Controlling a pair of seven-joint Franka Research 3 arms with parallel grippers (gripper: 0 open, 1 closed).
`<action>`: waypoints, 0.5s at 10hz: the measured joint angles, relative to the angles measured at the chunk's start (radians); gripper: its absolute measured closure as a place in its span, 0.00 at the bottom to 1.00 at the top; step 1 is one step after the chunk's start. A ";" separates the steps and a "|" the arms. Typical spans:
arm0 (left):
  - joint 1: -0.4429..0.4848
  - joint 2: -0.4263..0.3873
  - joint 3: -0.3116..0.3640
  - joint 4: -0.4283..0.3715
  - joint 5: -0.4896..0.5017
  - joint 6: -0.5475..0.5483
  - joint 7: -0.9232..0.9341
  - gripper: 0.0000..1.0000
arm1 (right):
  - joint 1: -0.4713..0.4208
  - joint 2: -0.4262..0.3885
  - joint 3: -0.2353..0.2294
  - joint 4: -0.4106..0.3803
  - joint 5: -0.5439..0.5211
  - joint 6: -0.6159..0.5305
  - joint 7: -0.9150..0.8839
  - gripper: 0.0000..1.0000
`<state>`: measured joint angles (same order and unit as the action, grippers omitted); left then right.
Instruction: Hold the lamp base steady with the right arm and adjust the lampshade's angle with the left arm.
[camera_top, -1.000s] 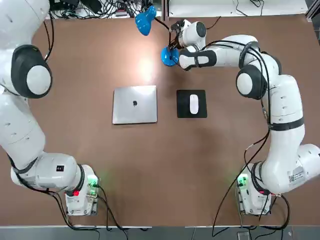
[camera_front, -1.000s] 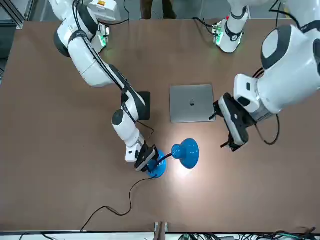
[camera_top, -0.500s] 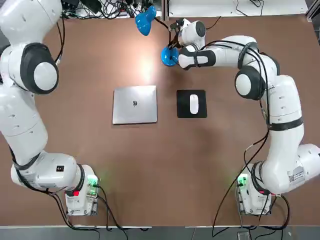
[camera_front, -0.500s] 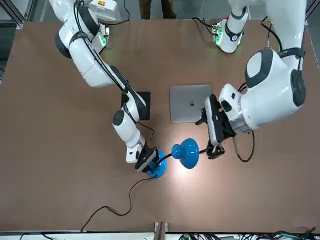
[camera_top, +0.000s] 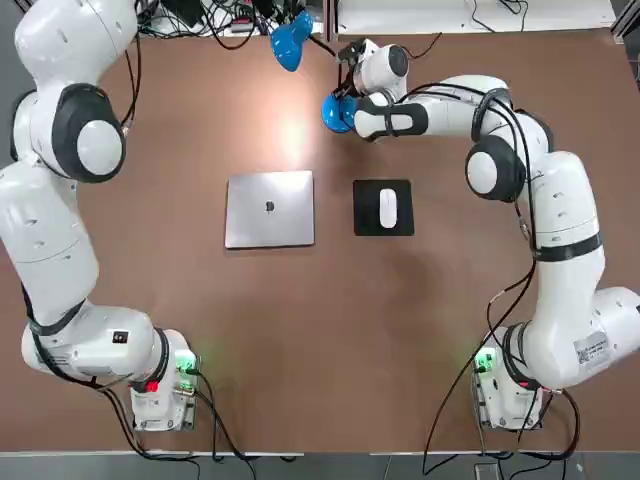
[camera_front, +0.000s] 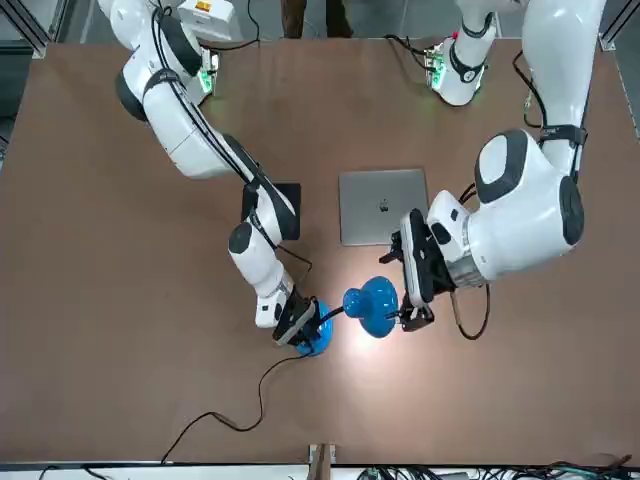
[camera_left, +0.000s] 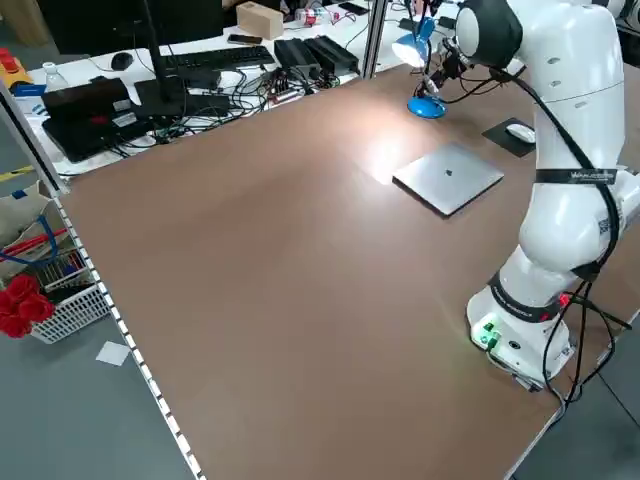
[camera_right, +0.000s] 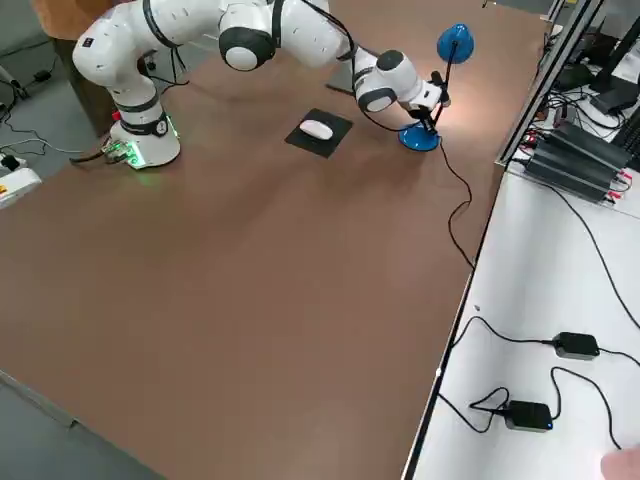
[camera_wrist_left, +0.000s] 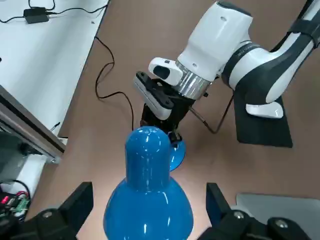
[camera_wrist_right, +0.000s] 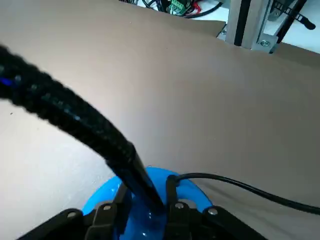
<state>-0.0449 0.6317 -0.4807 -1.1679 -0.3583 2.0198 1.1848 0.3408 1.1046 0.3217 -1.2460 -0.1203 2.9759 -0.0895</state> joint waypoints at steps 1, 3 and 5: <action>-0.003 0.014 0.000 0.000 -0.008 0.006 -0.003 0.00 | 0.000 0.000 -0.003 0.002 0.000 0.000 0.000 0.74; -0.009 0.033 0.000 0.000 -0.010 0.015 -0.004 0.00 | 0.002 0.001 -0.007 0.003 0.000 0.000 0.000 0.78; -0.023 0.037 -0.001 0.000 -0.010 0.016 -0.004 0.00 | 0.004 0.002 -0.011 0.004 0.000 0.001 0.000 0.80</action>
<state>-0.0678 0.6690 -0.4815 -1.1675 -0.3684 2.0358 1.1811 0.3443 1.1070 0.3110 -1.2416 -0.1203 2.9771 -0.0891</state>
